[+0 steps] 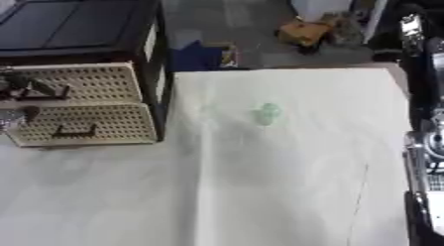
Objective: Pick up objects from table and place into drawer.
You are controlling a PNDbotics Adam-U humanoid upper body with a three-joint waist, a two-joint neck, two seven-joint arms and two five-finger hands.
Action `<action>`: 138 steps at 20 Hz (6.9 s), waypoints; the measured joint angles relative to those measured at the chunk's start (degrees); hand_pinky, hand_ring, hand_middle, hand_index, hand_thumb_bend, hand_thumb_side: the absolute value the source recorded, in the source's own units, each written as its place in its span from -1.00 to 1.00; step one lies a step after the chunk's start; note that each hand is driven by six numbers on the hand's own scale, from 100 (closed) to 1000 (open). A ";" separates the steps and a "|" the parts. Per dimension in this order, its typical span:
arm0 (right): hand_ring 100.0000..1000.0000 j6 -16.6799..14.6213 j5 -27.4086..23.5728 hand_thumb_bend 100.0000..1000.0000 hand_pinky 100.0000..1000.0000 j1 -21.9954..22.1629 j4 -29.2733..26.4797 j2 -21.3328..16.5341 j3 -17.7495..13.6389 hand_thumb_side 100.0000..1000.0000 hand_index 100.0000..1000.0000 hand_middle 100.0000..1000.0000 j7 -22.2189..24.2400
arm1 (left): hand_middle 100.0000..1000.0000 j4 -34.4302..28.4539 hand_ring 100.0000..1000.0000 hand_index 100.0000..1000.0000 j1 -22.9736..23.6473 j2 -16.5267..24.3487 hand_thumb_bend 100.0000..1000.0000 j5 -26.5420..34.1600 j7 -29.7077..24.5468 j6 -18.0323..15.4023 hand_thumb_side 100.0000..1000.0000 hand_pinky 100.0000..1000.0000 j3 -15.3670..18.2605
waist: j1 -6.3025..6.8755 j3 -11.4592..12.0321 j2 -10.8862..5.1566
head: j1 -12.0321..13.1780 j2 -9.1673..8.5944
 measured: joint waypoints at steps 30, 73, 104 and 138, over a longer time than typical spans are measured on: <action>0.29 0.38 0.01 -1.00 0.27 -0.06 0.00 -0.06 -0.33 1.00 0.58 -0.04 -0.62 | -1.00 -0.55 -1.00 0.56 0.97 -0.73 -1.00 -1.00 0.62 -0.89 1.00 -1.00 -0.05 | -0.44 0.49 -0.38 | 0.15 -0.40; 0.29 0.99 0.51 -1.00 0.26 0.35 -0.69 0.96 -0.32 1.00 0.57 -0.03 -1.89 | -1.00 -20.19 -1.00 0.47 15.09 6.50 -1.00 5.18 4.19 4.13 1.00 -1.00 0.73 | -1.75 2.69 -1.61 | -1.10 0.60; 0.28 1.56 0.57 -1.00 0.26 0.36 -1.22 1.40 -0.33 1.00 0.57 -0.03 -2.51 | -1.00 -30.75 -1.00 0.61 23.70 8.37 -1.00 6.31 5.24 6.29 1.00 -1.00 3.33 | -2.13 3.17 -1.61 | -1.59 0.58; 0.28 1.58 0.72 -1.00 0.26 0.34 -1.45 1.43 -0.34 1.00 0.56 -0.03 -3.05 | -1.00 -33.48 -1.00 0.87 24.15 8.88 -1.00 10.80 6.16 2.91 1.00 -1.00 7.46 | -2.42 3.39 -1.59 | -1.85 0.58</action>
